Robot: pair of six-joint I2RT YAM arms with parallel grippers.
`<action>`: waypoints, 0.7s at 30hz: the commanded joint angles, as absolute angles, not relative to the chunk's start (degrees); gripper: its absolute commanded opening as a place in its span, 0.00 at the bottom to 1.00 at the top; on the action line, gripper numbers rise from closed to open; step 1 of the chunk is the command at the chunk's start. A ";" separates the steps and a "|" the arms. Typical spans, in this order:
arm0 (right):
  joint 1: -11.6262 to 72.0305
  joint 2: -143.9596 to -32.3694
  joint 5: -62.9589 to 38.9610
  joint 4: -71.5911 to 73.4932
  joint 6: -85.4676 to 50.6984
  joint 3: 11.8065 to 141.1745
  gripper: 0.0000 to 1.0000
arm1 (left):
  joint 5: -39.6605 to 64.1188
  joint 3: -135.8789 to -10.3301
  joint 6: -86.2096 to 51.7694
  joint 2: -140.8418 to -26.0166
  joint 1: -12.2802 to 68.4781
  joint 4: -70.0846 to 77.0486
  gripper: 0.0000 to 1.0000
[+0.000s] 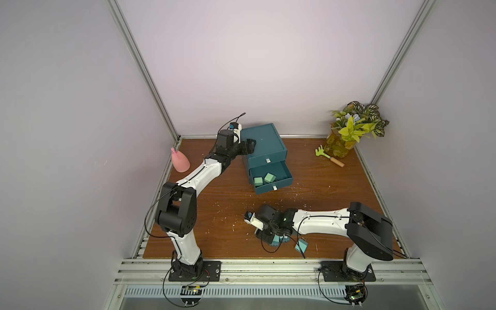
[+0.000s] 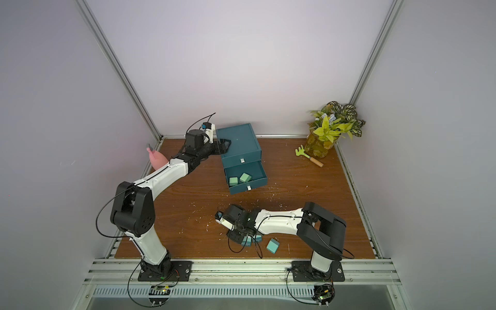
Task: Place the plugs into the drawer by color
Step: Pick up the plug from the center of the board, then place the plug in the drawer.
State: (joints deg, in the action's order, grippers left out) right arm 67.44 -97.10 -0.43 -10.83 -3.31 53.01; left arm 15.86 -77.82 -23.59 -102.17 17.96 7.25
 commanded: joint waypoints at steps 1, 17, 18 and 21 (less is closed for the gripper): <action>67.70 -94.40 -0.20 -10.80 -4.21 53.43 0.33 | 15.38 -77.27 -22.50 -104.24 18.54 3.15 0.83; 50.95 -85.83 16.82 -16.18 0.97 66.49 0.22 | 15.73 -77.39 -22.83 -104.78 18.63 3.60 0.83; 49.63 -86.47 17.83 -16.22 1.37 67.86 0.22 | 15.84 -77.34 -22.93 -104.92 18.63 3.69 0.83; 45.83 -89.38 20.51 -17.16 1.65 72.58 0.22 | 16.28 -77.43 -23.29 -105.29 18.63 3.78 0.82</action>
